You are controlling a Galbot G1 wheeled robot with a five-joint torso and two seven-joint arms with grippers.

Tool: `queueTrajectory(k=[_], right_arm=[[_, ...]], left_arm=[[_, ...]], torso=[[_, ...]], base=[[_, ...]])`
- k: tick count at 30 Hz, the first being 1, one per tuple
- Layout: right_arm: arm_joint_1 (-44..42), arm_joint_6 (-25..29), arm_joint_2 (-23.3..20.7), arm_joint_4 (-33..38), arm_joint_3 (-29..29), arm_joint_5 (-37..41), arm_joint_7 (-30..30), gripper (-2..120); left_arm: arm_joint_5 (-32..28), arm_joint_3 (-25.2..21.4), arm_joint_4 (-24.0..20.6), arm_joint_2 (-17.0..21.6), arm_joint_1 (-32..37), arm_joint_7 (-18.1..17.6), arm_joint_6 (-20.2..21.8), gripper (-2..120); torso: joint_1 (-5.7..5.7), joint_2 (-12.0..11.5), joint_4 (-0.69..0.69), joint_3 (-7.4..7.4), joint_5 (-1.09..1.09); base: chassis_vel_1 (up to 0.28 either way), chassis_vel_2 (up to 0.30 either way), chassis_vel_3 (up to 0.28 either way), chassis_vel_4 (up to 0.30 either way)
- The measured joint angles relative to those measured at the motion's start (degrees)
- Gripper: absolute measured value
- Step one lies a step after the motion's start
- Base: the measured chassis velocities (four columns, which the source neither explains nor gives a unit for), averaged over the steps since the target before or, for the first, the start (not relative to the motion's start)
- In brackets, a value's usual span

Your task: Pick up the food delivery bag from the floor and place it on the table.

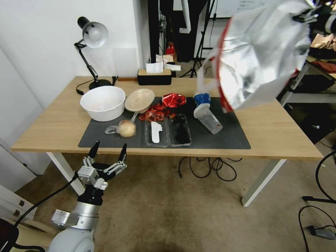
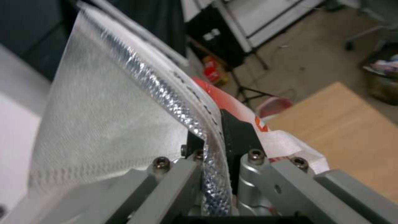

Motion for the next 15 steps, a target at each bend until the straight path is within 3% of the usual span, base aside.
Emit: queueTrajectory(k=[8,15], right_arm=[[-3.05,-1.59,-0.13,-2.5,1.02,-0.28,4.96,0],[-5.24,-2.64,0.25,-4.34,1.14,-0.72,5.54,0]], left_arm=[[0.02,-0.05,-0.15,0.06,0.15,0.02,-0.19,100],[0.06,-0.14,-0.21,0.02,0.27,0.06,-0.61,100]], torso=[[0.0,0.0,0.01,0.0,0.0],[0.0,0.0,-0.01,0.0,0.0]], base=[[0.0,0.0,0.0,0.0],[0.0,0.0,0.0,0.0]])
